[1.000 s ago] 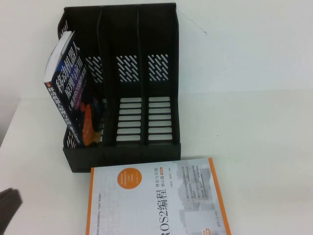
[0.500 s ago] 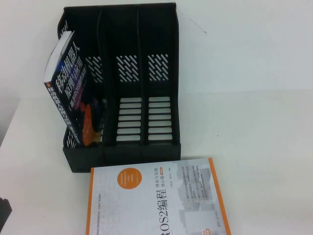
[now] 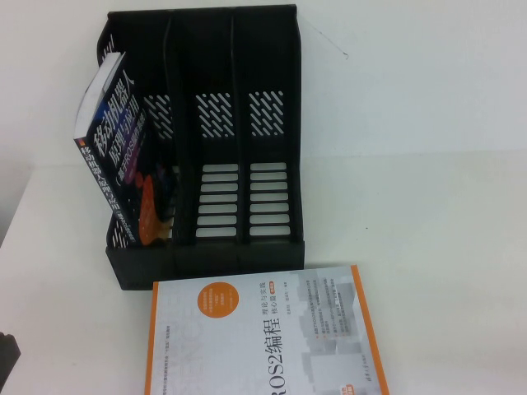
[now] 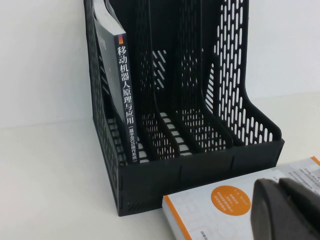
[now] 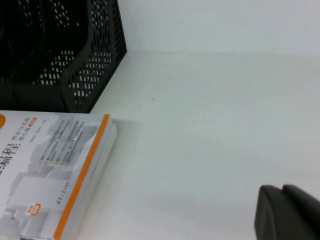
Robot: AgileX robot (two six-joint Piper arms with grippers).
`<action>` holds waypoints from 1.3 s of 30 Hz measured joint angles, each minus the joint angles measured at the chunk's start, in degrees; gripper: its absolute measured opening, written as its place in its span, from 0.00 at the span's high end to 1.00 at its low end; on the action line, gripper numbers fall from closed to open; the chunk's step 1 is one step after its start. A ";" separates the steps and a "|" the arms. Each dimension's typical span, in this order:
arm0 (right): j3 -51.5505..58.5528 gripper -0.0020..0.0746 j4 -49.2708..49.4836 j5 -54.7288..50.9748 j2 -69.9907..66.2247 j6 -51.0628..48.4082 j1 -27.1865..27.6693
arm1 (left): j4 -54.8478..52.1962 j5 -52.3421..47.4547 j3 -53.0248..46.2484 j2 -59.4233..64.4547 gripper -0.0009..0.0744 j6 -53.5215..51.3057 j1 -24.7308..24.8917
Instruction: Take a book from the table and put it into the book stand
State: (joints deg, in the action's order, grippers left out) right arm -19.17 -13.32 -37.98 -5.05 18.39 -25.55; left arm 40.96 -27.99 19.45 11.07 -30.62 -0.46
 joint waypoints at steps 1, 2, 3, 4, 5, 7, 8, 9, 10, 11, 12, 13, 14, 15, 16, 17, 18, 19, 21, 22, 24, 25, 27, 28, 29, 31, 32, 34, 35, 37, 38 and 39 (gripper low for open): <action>0.00 0.97 0.00 0.00 0.00 0.00 0.00 | 0.00 0.00 0.00 0.00 0.99 0.00 0.00; 0.00 0.97 0.00 0.00 0.00 0.00 0.00 | 0.00 0.00 0.00 0.00 0.99 0.00 0.00; 0.00 0.97 0.00 0.00 0.00 0.00 0.00 | 0.00 0.00 0.00 0.00 0.99 0.00 0.00; 0.00 0.97 0.00 0.00 0.00 0.00 0.00 | 0.00 0.00 0.00 0.00 0.99 0.00 0.00; 0.00 0.97 0.00 0.00 0.00 0.00 0.00 | 0.00 0.00 0.00 0.00 0.99 0.00 0.00; 0.03 0.97 0.00 0.02 0.00 0.00 0.00 | 0.00 0.00 0.00 0.00 0.99 0.00 0.00; 0.03 0.97 0.00 0.12 0.00 0.00 0.00 | 0.00 0.00 0.00 0.00 0.99 0.00 0.00; 0.03 0.97 0.00 0.12 0.00 0.00 0.00 | 0.00 0.00 0.00 0.00 0.99 0.00 0.00; 0.03 0.97 0.00 0.12 0.00 0.00 0.00 | 0.00 0.00 0.00 0.00 0.99 0.00 0.00; 0.03 0.97 0.00 0.12 0.00 0.00 0.00 | 0.24 0.00 -0.08 0.00 0.99 0.00 0.00; 0.03 0.97 0.00 0.12 0.00 0.00 0.00 | 0.79 0.00 -0.24 0.00 0.99 0.00 0.00; 0.03 0.97 0.00 0.12 0.00 0.00 0.00 | 0.81 0.00 -0.65 -0.10 0.99 -0.04 0.00; 0.03 0.97 0.00 0.12 0.00 0.00 0.00 | 0.81 -0.15 -1.06 -0.14 0.99 -0.04 0.00; 0.03 0.97 0.00 0.12 0.00 0.00 0.00 | 0.28 -0.49 -1.55 -0.41 0.99 -0.04 0.00; 0.03 0.97 0.00 0.12 0.00 0.00 0.00 | -0.93 -0.83 -1.99 -0.95 0.99 -0.04 0.00; 0.03 0.97 0.00 0.15 0.00 0.00 0.00 | -2.91 -1.08 -2.67 -1.62 0.99 -0.04 0.00; 0.03 0.97 0.00 0.15 0.00 0.00 0.00 | -5.76 -1.08 -3.43 -2.51 0.99 0.11 0.00; 0.03 0.97 0.00 0.15 0.00 0.00 0.00 | -8.40 -1.08 -4.05 -3.36 0.99 0.56 0.00; 0.03 0.97 0.00 0.15 0.00 0.00 0.00 | -14.46 -1.08 -5.76 -6.01 0.99 3.50 0.00; 0.03 0.97 0.00 0.15 0.00 0.00 0.00 | -16.54 -0.97 -6.67 -7.28 0.99 5.20 0.00; 0.03 0.97 0.00 0.15 0.00 0.00 0.00 | -20.82 -0.84 -8.76 -10.40 0.99 9.31 0.00; 0.03 0.97 0.00 0.15 0.00 0.00 0.00 | -22.01 -0.75 -9.67 -11.17 0.99 11.22 0.00; 0.03 0.97 0.00 0.25 0.00 0.00 0.00 | -24.69 -0.39 -11.89 -11.63 0.99 15.04 0.00; 0.03 0.97 0.00 0.25 0.00 0.00 0.00 | -25.70 -0.39 -12.79 -11.66 0.99 16.57 0.00; 0.13 0.97 0.00 0.25 0.00 0.00 0.00 | -26.45 -0.31 -13.93 -11.66 0.99 18.14 0.00; 0.13 0.97 0.10 0.25 0.00 0.00 0.00 | -27.77 0.47 -16.39 -11.66 0.99 20.49 0.00; 0.13 0.97 0.10 0.25 0.00 0.00 0.00 | -28.44 1.15 -17.76 -11.66 0.99 21.56 0.00; 0.13 0.97 0.10 0.25 0.00 0.00 0.00 | -29.27 3.94 -19.29 -11.76 0.99 24.29 0.00; 0.13 0.97 0.10 0.25 0.00 0.00 0.00 | -29.75 5.59 -19.51 -11.76 0.99 25.40 0.00; 0.13 0.97 0.10 0.25 0.00 0.00 0.00 | -30.73 7.48 -19.94 -11.76 0.99 26.39 0.00; 0.13 0.98 0.10 0.25 0.00 0.00 0.00 | -31.14 7.99 -20.06 -11.76 0.99 26.54 0.00; 0.13 0.97 0.10 0.25 0.00 0.00 0.00 | -31.53 8.27 -20.06 -11.76 0.99 26.67 0.00</action>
State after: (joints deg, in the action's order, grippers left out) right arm -19.04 -13.22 -37.73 -5.05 18.39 -25.55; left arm 9.44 -19.73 -0.61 -0.69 -3.94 -0.46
